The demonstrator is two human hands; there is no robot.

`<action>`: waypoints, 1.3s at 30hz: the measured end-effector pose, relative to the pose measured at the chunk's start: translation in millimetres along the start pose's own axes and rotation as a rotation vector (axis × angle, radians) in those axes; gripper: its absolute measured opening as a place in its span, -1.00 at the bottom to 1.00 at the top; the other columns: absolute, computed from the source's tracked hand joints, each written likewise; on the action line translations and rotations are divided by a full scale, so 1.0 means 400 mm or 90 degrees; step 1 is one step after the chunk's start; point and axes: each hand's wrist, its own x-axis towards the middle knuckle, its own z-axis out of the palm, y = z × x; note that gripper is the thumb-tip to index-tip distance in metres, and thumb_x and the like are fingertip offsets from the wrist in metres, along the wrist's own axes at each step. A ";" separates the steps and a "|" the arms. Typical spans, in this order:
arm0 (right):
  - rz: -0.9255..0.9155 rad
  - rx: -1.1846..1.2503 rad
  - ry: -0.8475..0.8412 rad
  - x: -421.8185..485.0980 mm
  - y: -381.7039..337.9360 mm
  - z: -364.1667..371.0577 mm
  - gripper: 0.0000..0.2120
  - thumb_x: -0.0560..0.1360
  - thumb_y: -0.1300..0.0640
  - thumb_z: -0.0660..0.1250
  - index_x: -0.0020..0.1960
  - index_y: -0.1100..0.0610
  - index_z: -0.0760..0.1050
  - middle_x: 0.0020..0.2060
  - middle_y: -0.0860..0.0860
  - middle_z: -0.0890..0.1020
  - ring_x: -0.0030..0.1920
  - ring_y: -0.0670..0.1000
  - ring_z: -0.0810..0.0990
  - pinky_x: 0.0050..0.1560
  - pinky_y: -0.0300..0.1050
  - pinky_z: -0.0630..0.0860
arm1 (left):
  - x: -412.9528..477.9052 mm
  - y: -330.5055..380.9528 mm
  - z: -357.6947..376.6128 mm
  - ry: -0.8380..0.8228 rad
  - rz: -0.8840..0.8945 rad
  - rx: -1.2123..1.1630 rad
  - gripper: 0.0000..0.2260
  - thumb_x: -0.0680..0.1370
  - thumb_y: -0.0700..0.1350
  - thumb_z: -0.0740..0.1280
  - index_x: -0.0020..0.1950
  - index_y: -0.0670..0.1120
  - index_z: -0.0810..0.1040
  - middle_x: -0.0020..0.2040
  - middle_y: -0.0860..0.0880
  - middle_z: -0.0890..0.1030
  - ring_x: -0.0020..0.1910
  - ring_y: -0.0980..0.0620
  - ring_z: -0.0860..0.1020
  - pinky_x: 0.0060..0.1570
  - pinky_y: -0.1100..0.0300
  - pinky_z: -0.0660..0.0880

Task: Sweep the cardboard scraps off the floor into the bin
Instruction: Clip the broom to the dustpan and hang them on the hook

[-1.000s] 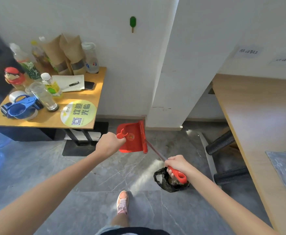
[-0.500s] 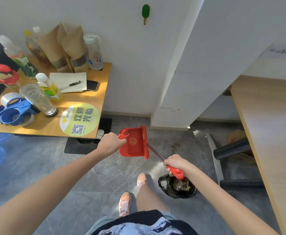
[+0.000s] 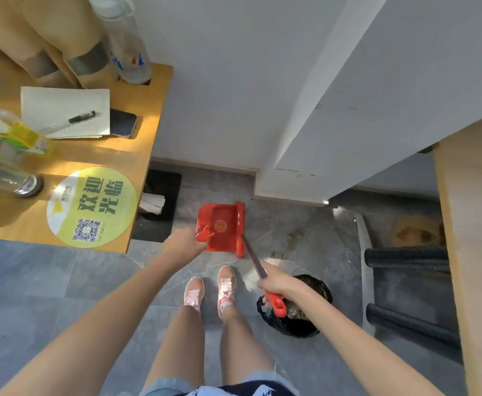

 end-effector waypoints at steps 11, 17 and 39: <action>-0.185 -0.202 -0.065 0.044 -0.103 -0.107 -0.65 0.51 0.27 0.11 0.17 -0.08 0.43 -0.17 -0.16 0.51 -0.10 -0.12 0.44 0.06 -0.16 0.41 | 0.108 -0.030 -0.035 0.086 0.164 -0.024 -0.83 0.47 -0.06 0.33 0.02 -0.07 0.57 -0.10 -0.01 0.49 -0.12 -0.08 0.55 -0.25 0.15 0.39; -0.287 -0.197 0.247 0.078 -0.213 -0.133 -0.76 0.41 -0.20 0.25 -0.18 -0.06 0.56 -0.34 -0.17 0.64 -0.29 -0.18 0.58 -0.17 -0.16 0.51 | 0.107 -0.027 -0.020 0.128 0.249 0.015 -0.73 0.53 -0.09 0.31 0.21 -0.11 0.55 -0.02 -0.06 0.57 -0.01 -0.08 0.55 -0.19 0.09 0.47; -0.339 -0.156 0.294 0.066 -0.406 0.014 -0.87 0.44 0.13 0.23 -0.11 0.08 0.27 -0.42 0.02 0.47 -0.34 0.14 0.50 -0.33 0.02 0.42 | 0.110 -0.032 -0.016 0.062 0.239 0.016 -0.76 0.48 -0.09 0.29 0.15 -0.04 0.50 0.06 0.01 0.51 0.08 -0.05 0.47 -0.21 0.10 0.48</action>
